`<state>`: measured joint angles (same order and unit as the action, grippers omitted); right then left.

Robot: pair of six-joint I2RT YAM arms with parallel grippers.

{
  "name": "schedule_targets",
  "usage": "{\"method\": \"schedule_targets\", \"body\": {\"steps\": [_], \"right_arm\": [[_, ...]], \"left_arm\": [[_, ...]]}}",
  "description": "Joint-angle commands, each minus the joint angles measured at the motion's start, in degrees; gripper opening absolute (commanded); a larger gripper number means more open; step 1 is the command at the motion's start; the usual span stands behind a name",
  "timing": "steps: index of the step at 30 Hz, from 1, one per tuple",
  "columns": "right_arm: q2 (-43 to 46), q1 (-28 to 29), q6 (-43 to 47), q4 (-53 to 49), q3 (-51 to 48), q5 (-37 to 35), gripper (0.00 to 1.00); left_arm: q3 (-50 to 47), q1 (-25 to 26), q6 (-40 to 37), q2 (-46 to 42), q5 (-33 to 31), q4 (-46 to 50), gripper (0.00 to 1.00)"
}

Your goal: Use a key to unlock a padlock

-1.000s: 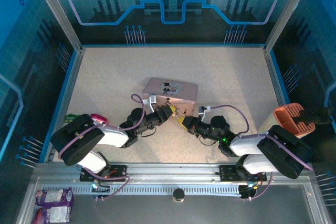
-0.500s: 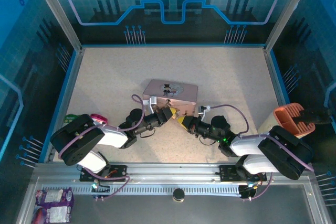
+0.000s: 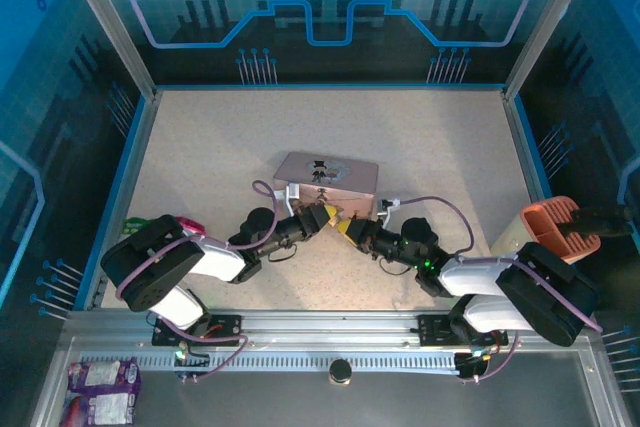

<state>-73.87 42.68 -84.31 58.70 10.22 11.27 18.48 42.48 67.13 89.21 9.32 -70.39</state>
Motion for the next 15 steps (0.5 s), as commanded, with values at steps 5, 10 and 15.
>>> {"method": "schedule_targets", "body": {"steps": [5,10,15], "right_arm": [[1.0,-1.3,2.6,1.7,4.6,-0.8,0.0],[0.0,-1.2,2.9,2.1,4.9,-1.0,0.0],[0.4,-1.4,4.4,0.5,5.4,-0.9,0.0]], "left_arm": [[0.9,3.2,-1.6,-0.1,5.4,-3.5,0.0],[2.1,4.2,-2.1,-0.6,5.0,-1.6,0.0],[3.2,5.5,-4.9,-3.3,3.5,4.3,0.0]]}}
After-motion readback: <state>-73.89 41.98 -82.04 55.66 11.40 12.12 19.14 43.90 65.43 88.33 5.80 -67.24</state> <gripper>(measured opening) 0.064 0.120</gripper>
